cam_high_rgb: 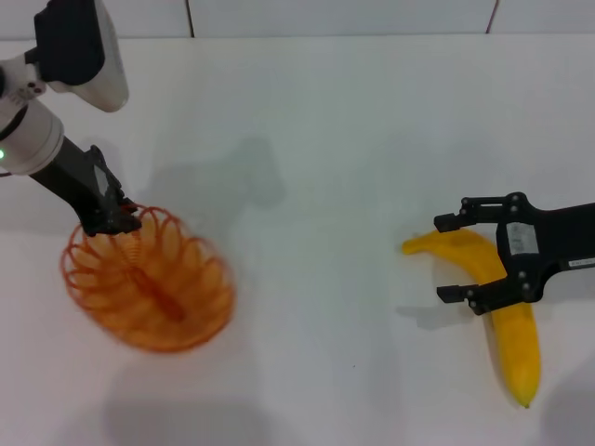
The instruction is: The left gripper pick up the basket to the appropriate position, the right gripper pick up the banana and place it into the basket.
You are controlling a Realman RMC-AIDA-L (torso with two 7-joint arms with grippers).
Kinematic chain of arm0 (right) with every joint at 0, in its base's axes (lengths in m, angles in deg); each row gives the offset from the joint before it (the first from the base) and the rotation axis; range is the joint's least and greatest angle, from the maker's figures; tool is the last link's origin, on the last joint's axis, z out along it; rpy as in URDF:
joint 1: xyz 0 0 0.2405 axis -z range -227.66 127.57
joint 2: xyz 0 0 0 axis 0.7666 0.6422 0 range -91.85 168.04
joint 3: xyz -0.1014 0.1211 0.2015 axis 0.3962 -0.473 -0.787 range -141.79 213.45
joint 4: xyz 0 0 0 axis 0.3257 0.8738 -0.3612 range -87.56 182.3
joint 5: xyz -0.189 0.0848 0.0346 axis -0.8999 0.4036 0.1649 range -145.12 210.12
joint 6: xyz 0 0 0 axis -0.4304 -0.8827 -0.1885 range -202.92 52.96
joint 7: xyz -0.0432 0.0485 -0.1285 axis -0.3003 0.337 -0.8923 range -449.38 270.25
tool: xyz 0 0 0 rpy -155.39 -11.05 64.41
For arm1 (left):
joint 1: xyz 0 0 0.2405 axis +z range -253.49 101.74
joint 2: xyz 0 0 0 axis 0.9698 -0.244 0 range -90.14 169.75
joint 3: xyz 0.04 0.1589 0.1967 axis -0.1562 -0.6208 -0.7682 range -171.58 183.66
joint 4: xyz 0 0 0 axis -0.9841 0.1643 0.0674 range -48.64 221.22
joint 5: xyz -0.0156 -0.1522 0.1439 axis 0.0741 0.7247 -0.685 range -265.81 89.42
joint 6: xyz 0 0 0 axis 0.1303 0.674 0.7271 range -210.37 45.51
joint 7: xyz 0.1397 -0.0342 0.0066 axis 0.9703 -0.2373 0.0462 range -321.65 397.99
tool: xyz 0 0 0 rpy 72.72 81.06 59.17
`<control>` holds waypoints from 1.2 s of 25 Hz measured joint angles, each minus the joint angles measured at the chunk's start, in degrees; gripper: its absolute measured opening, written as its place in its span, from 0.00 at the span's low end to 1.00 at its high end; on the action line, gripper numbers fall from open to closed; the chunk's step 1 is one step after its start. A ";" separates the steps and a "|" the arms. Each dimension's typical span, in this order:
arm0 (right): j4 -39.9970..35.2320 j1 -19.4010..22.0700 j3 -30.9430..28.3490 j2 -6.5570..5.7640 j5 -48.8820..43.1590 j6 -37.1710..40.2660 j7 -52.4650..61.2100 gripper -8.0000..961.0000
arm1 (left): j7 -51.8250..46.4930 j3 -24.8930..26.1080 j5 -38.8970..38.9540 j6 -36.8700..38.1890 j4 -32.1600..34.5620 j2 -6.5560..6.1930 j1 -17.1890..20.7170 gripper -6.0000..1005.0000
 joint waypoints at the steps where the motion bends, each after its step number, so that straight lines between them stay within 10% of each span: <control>1: 0.00 0.02 0.00 0.00 0.00 0.00 0.00 0.93 | -0.28 -0.01 0.02 0.00 0.00 0.00 -0.02 0.28; 16: 0.00 0.62 0.00 -0.03 0.00 -0.44 0.00 0.93 | 0.09 -0.96 1.68 3.97 2.20 -0.23 0.31 0.11; 30: 0.00 1.35 -0.18 -0.28 0.03 -0.13 0.00 0.93 | -5.35 2.62 13.53 17.64 20.80 -0.29 9.42 0.06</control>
